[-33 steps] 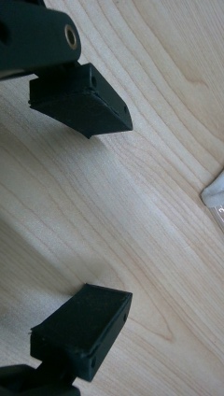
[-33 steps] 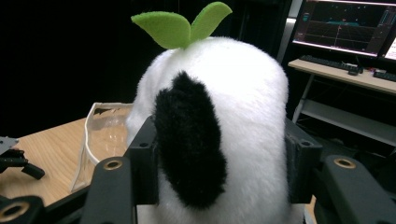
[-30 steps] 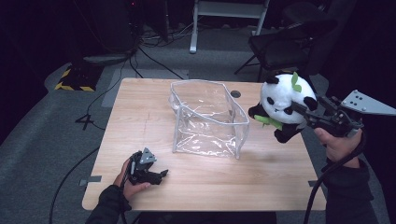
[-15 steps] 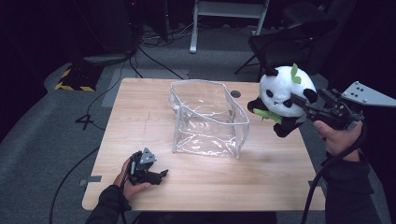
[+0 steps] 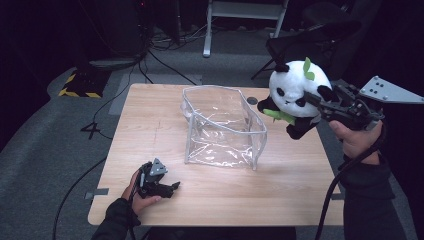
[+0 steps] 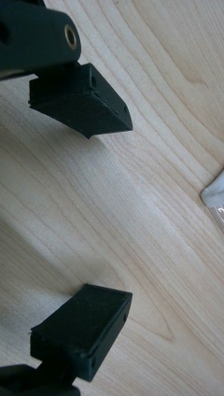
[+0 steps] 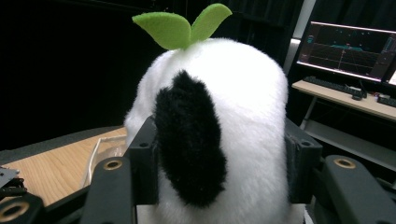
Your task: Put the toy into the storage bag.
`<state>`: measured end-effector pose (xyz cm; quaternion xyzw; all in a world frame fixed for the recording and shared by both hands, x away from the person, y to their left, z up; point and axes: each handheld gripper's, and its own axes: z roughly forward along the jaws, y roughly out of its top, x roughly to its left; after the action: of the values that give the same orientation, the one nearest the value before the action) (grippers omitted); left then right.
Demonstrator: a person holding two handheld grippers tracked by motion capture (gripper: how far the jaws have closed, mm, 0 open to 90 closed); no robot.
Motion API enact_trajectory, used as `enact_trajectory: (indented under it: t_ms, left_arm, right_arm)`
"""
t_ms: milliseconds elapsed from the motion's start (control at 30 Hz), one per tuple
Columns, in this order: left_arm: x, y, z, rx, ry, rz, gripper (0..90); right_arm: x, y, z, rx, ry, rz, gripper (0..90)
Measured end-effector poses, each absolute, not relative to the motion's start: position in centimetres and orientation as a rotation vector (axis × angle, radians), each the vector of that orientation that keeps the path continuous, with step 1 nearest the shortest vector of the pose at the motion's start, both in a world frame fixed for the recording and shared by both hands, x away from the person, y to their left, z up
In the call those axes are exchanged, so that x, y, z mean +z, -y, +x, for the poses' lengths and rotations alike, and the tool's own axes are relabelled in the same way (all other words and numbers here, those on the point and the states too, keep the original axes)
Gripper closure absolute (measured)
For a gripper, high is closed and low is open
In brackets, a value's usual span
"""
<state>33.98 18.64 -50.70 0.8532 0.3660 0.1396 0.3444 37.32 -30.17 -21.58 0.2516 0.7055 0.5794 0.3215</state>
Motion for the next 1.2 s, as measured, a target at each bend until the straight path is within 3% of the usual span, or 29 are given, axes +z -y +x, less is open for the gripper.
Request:
enact_trajectory:
  t_ms: [1200]
  left_arm:
    - [-50.7,-18.7,34.0,0.363,-0.953,2.217,16.6]
  right_arm:
    - [-19.9,23.4,39.3,1.558,-1.937,0.555,44.3]
